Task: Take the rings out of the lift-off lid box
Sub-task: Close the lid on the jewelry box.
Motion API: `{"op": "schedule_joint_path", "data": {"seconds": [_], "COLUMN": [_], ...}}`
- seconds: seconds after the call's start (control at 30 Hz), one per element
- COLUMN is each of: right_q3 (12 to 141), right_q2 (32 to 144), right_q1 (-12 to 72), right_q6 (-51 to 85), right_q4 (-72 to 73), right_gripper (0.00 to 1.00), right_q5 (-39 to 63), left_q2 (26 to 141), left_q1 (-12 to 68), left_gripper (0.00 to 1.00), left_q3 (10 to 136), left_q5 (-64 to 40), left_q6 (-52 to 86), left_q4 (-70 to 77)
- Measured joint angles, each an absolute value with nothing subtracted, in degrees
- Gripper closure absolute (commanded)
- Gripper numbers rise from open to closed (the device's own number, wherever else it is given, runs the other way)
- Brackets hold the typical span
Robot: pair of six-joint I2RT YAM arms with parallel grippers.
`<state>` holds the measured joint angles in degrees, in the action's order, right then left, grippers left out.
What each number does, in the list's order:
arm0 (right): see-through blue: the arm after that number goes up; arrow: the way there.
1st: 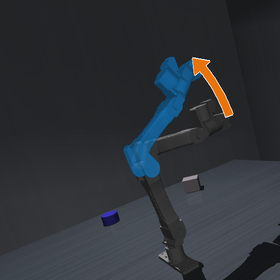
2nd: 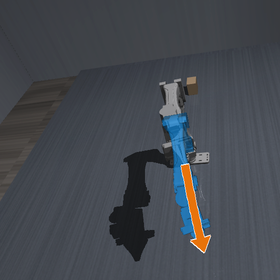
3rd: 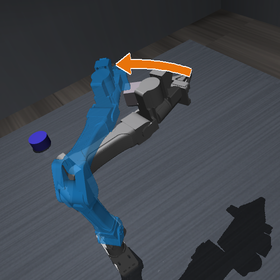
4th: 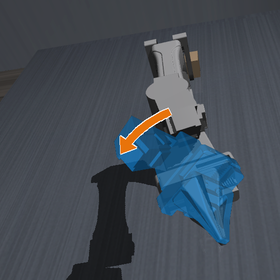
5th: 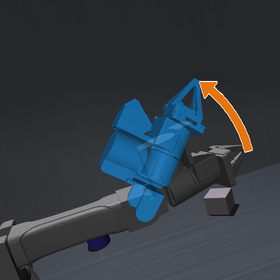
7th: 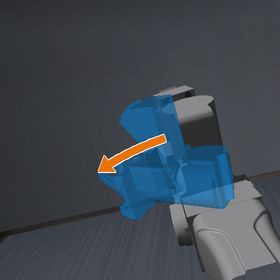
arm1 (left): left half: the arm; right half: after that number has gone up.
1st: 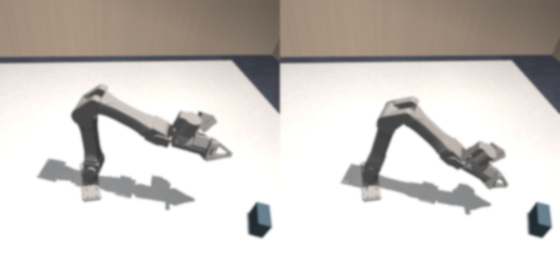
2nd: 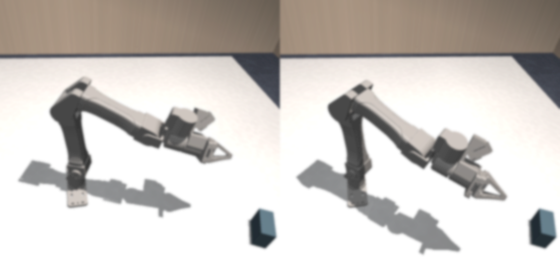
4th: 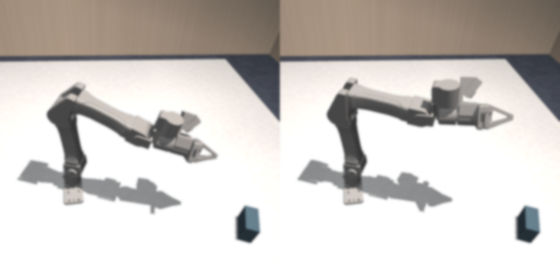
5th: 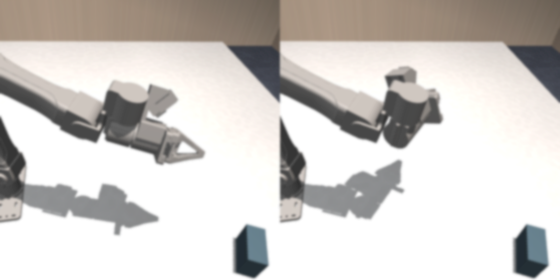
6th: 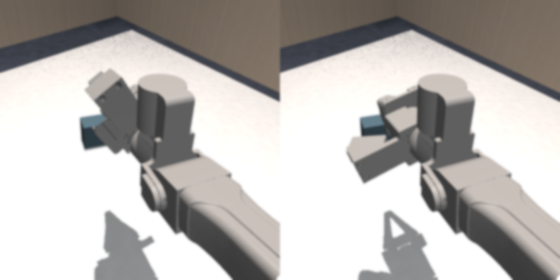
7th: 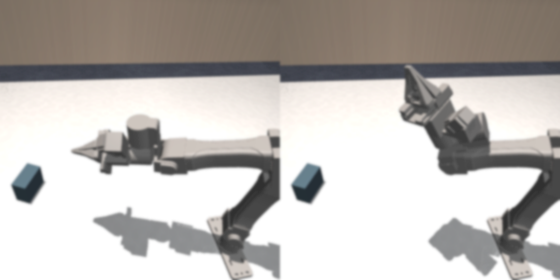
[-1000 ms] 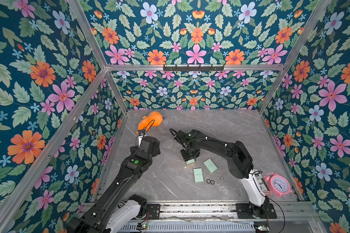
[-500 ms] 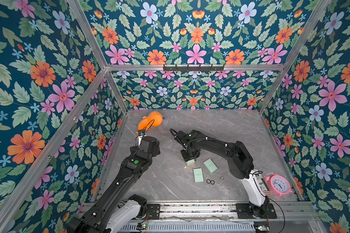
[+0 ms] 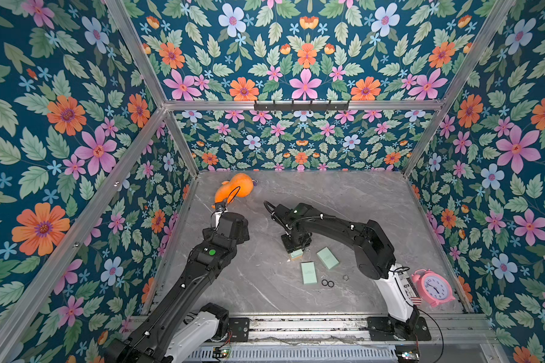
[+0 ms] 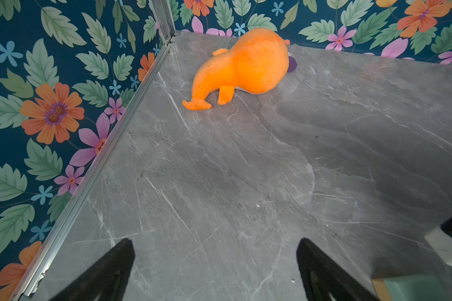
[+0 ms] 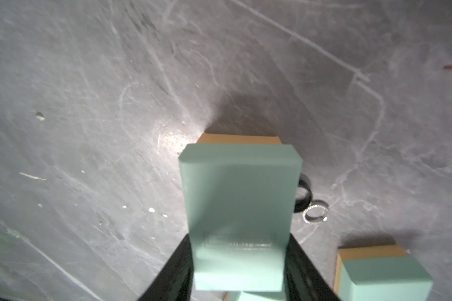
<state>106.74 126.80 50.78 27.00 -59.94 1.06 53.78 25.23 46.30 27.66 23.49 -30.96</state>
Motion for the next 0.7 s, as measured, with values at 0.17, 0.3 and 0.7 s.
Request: {"op": "schedule_joint_path", "data": {"seconds": [0.17, 0.3, 0.7], "right_q3": [106.43, 106.32, 106.74], "right_q2": [126.78, 126.58, 125.89], "right_q1": [50.83, 50.83, 51.13], "right_q6": [27.24, 27.44, 28.08], "right_q4": [-59.75, -59.81, -60.2], "right_gripper": [0.53, 0.48, 0.4], "right_q5": [1.34, 1.32, 1.34], "left_q2": [53.78, 53.78, 53.78], "left_q1": [25.23, 25.23, 25.15], "left_gripper": [0.01, 0.01, 0.01], "left_q3": [46.3, 46.3, 46.3], "left_q5": [27.53, 27.46, 27.44], "left_q6": [23.49, 23.49, 23.49], "left_q4": [-30.96, -30.96, -30.96]}}
